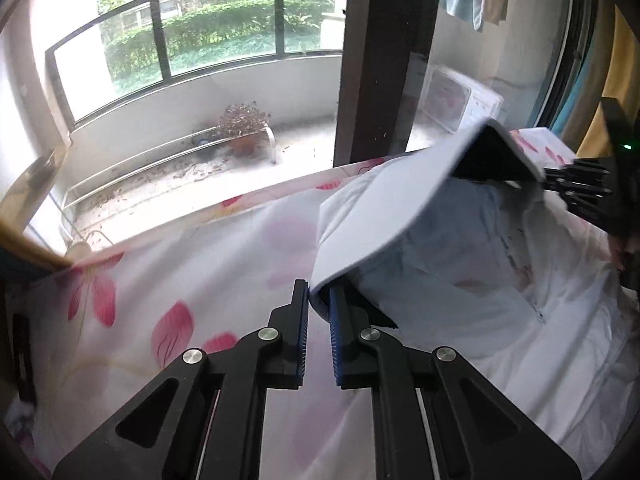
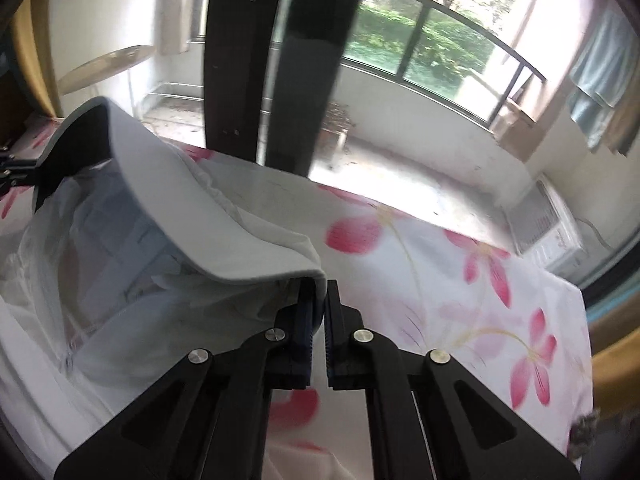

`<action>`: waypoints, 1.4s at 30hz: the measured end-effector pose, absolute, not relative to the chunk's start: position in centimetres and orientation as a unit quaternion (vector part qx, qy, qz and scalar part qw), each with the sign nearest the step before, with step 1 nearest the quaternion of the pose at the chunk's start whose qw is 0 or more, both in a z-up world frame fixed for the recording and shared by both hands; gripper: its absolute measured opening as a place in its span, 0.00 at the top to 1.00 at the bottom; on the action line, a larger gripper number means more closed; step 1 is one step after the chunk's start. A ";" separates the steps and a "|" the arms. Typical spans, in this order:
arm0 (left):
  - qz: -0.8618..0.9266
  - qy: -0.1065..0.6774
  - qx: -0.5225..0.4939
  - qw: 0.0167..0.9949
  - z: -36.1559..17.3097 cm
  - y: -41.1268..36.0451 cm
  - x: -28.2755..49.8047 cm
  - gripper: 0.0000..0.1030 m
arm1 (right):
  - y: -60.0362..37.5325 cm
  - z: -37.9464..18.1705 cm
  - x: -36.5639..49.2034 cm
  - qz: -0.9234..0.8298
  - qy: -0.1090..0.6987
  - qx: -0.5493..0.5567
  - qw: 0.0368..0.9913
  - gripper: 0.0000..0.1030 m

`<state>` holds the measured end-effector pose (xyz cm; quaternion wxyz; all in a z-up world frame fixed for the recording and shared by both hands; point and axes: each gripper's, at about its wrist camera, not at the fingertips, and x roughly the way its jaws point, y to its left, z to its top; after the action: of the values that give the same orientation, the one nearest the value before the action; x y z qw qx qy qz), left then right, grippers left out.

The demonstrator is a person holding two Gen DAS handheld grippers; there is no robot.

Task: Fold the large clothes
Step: 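Grasp the shirt collar with the left gripper and lift it, then grasp the collar with the right gripper while the left gripper holds it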

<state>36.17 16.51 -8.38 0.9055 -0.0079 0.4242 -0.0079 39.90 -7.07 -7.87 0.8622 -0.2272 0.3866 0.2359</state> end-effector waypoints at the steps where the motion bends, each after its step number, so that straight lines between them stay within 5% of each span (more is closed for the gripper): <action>1: -0.009 0.426 -0.004 0.905 -8.4 16.3 36.6 0.89 | -7.6 -7.9 39.7 0.233 0.391 -0.225 0.861 0.96; 3: -0.011 0.431 -0.005 0.902 -8.3 15.9 36.8 0.88 | -8.2 -8.1 39.5 0.233 0.397 -0.223 0.859 0.96; 7: -0.020 0.427 -0.006 0.904 -7.2 15.9 35.1 0.53 | -9.2 -7.9 39.1 0.233 0.411 -0.217 0.854 0.83; 10: -0.034 0.430 -0.007 0.902 -6.5 16.2 33.3 0.53 | -9.8 -6.7 38.6 0.247 0.410 -0.204 0.854 0.64; 19: -0.034 0.366 -0.058 0.928 -1.9 17.6 33.2 0.52 | -9.6 -2.4 40.3 0.263 0.373 -0.152 0.877 0.44; 42: -0.103 0.476 -0.059 0.871 -10.1 16.8 37.6 0.45 | -8.3 -9.5 41.6 0.344 0.465 -0.129 0.806 0.40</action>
<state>37.61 16.76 -10.07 0.8714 -0.0590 0.4760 -0.1032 41.61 -8.32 -9.50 0.8058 -0.1291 0.4647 0.3436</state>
